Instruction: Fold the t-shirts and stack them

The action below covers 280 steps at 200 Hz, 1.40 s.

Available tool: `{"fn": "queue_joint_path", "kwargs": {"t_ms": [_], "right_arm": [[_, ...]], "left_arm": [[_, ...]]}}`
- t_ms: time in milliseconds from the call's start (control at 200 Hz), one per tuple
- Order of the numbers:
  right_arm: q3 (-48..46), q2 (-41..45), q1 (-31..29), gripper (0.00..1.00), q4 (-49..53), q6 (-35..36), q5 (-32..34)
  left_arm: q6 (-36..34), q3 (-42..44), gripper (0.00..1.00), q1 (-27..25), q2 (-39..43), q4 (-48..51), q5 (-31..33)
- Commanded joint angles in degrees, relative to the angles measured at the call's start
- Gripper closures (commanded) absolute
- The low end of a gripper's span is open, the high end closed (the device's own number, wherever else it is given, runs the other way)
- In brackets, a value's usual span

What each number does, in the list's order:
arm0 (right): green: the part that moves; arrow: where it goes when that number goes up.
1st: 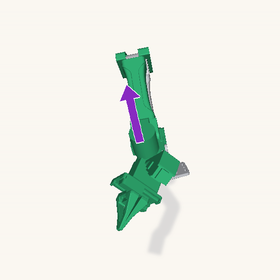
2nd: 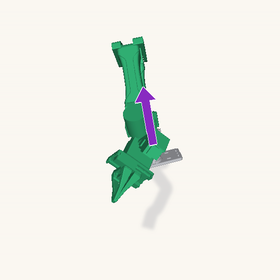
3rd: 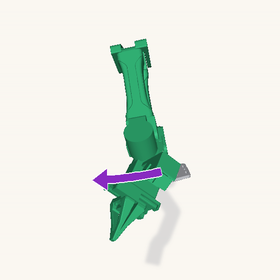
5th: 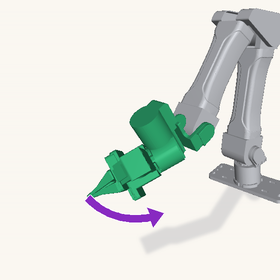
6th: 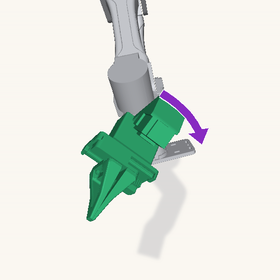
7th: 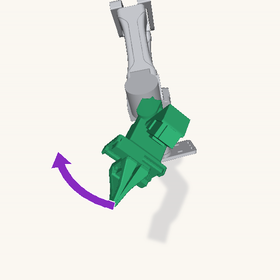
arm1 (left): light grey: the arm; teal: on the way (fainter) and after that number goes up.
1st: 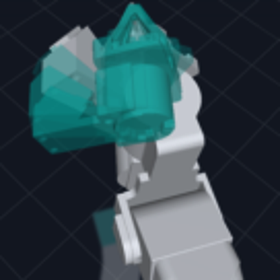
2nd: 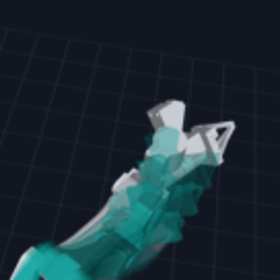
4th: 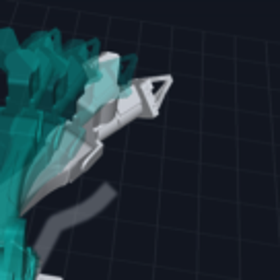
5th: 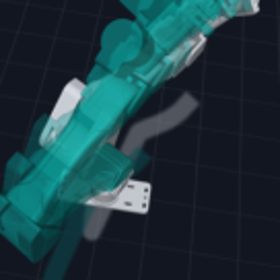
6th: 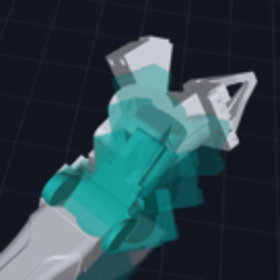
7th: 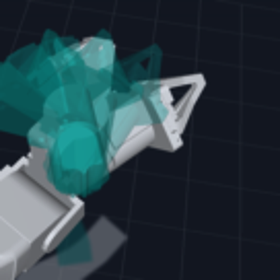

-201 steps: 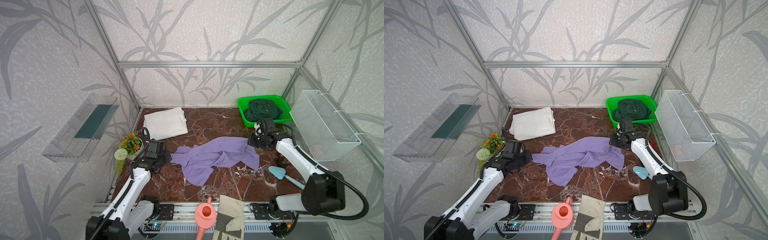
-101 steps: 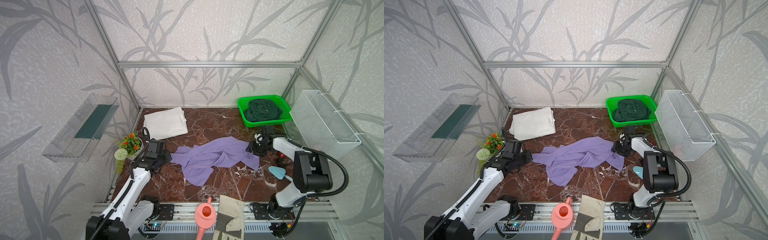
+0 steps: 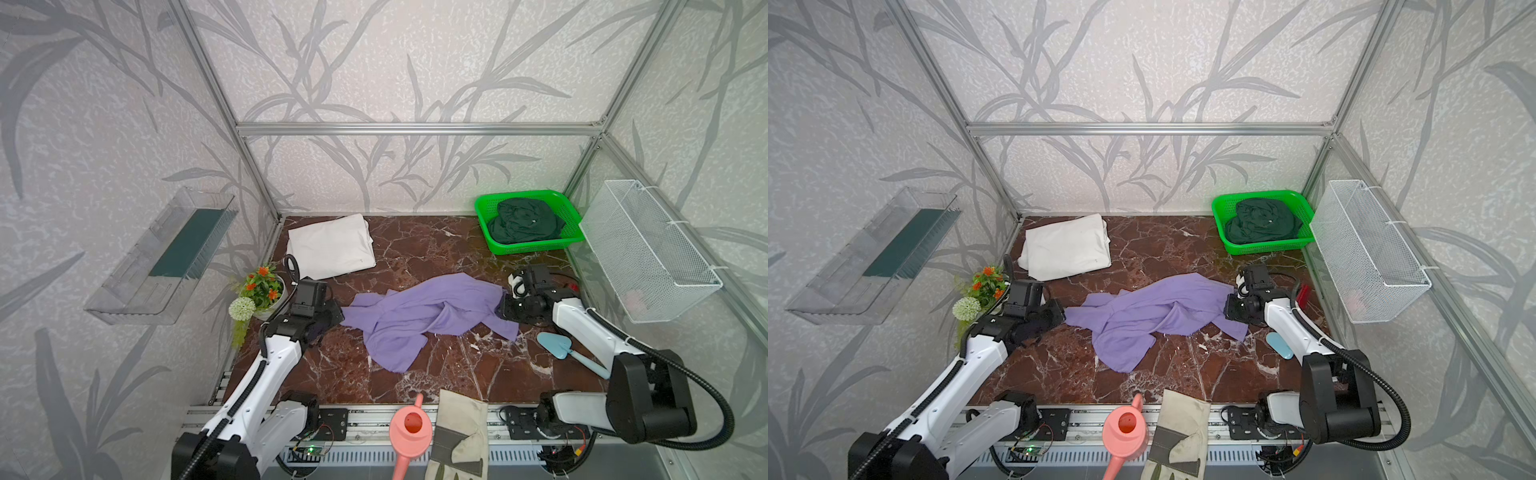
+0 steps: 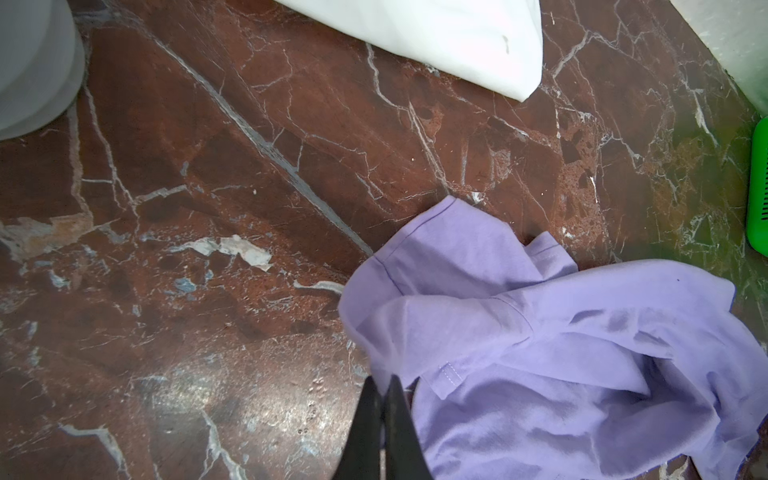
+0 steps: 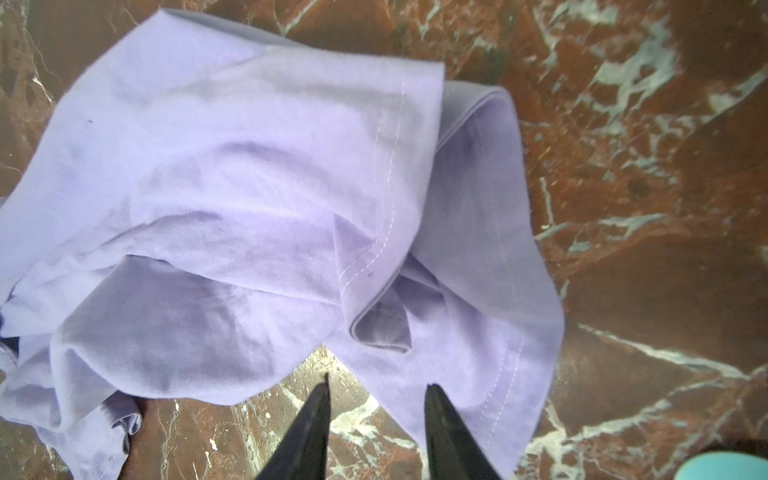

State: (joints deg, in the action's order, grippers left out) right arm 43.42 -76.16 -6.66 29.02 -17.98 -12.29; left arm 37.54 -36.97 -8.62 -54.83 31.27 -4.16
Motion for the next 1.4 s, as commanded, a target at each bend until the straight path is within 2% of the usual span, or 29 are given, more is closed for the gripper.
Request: {"fn": "queue_joint_path", "kwargs": {"t_ms": [0,170,560,750,825,890,905,1070,1394], "right_arm": [[1.3,-1.5,-2.1,0.63,2.5,1.3,3.0],[3.1,-4.6,-3.4,0.63,4.5,-0.6,6.6],[5.7,-9.9,-5.2,0.65,4.3,-0.9,8.3],[6.8,-12.5,-5.7,0.76,3.8,-0.8,8.6],[7.4,-12.9,-5.7,0.86,3.8,-0.5,8.4],[8.2,-12.8,-5.7,1.0,4.3,-0.2,8.2],[8.4,-12.6,-5.7,1.0,4.4,-0.1,8.2],[10.2,-6.5,-5.7,1.0,6.8,0.0,6.5],[20.8,12.7,-5.6,1.0,13.4,-3.3,-2.0]], "left_arm": [[-0.1,0.5,1.0,0.1,0.2,0.2,0.0],[0.0,0.5,1.0,0.1,0.4,0.4,0.0],[-0.1,0.8,1.0,0.2,0.3,-0.1,0.0],[-0.1,0.7,1.0,0.1,0.1,-0.2,-0.3],[-0.1,0.7,1.0,0.1,0.3,-0.1,-0.3],[-0.1,0.4,1.0,0.1,0.5,0.3,-0.1],[-0.1,0.3,1.0,0.1,0.6,0.4,-0.1],[-0.7,-1.9,1.0,0.2,1.9,2.6,0.7],[-3.1,-8.9,1.0,0.2,5.9,5.1,3.4]]}}
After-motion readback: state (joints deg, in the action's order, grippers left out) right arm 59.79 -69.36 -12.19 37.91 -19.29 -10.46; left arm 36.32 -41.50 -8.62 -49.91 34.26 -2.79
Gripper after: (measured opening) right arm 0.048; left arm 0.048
